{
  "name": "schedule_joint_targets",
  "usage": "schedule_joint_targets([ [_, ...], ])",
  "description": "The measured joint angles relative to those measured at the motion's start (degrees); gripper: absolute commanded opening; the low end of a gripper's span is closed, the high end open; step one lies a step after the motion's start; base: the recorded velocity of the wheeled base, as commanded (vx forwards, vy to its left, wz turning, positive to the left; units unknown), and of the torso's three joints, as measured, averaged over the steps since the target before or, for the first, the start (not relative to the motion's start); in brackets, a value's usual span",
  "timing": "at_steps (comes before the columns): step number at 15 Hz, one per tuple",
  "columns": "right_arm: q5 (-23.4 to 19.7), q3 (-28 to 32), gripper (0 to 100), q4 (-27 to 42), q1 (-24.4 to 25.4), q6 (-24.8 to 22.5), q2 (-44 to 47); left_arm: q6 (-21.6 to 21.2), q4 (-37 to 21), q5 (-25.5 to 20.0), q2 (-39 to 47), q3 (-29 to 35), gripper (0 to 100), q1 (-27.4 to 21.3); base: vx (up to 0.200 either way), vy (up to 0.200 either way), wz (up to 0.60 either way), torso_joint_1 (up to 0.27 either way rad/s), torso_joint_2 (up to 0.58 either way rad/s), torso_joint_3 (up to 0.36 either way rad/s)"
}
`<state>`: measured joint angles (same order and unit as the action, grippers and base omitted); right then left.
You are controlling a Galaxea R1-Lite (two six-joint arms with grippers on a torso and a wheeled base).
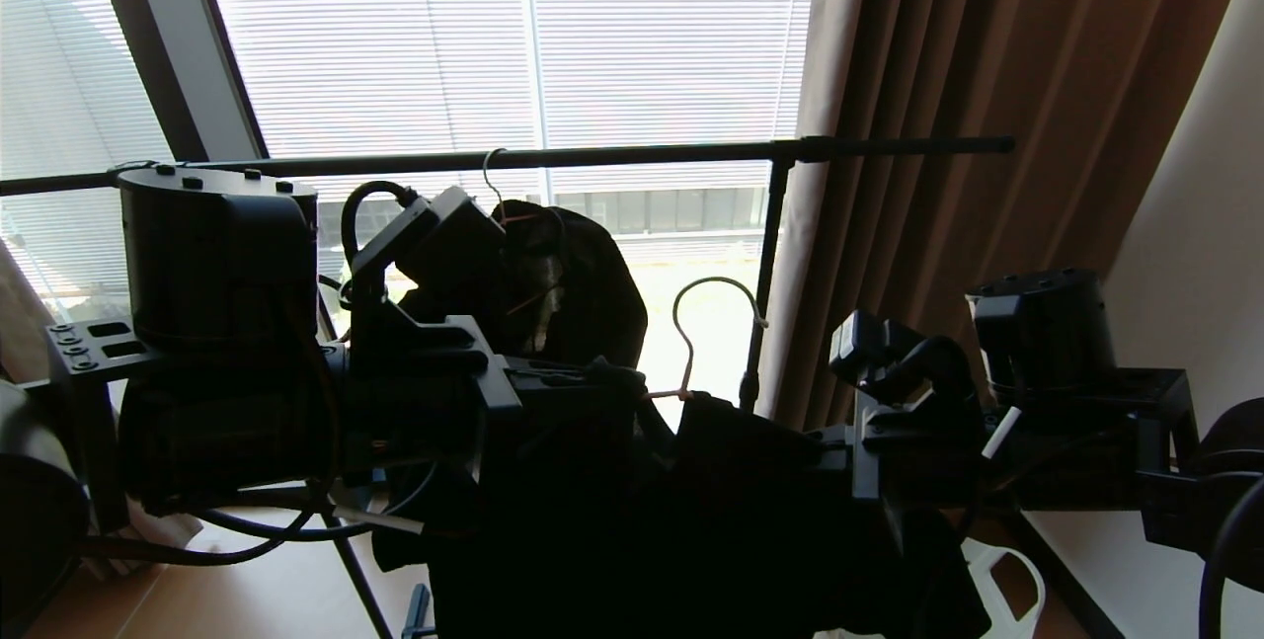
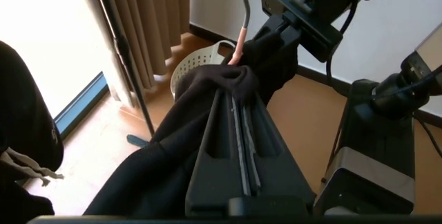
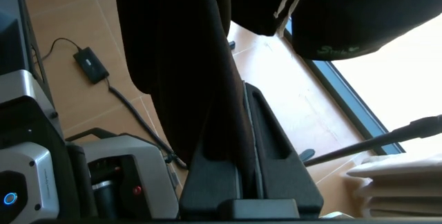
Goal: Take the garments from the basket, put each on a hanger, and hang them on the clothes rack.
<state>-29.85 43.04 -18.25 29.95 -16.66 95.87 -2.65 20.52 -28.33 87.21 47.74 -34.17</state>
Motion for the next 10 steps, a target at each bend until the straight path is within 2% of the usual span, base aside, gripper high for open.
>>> schedule_joint_targets([
  [2, 0.0, -0.02, 0, -0.02, -0.02, 0.0, -0.3, 0.16, -0.1, 0.78, 0.02, -0.04, 100, 0.09, 0.0, 0.0, 0.0, 0.0, 0.0, 0.0],
  [5, 0.0, -0.24, 0, 0.02, -0.66, 0.09, -0.83, 0.07, -0.02, 4.72, -0.09, 0.02, 100, 0.24, 0.0, 0.0, 0.0, 0.0, 0.0, 0.0],
  [7, -0.02, -0.38, 0, 0.0, -1.18, 0.09, -1.11, -0.02, -0.11, 5.23, -0.77, -0.33, 100, 0.18, 0.0, 0.0, 0.0, 0.0, 0.0, 0.0],
  [10, -0.06, -0.49, 0, -0.02, -2.17, 0.13, -1.51, -2.02, -0.43, 7.09, -1.82, -0.89, 100, 0.16, 0.0, 0.0, 0.0, 0.0, 0.0, 0.0],
])
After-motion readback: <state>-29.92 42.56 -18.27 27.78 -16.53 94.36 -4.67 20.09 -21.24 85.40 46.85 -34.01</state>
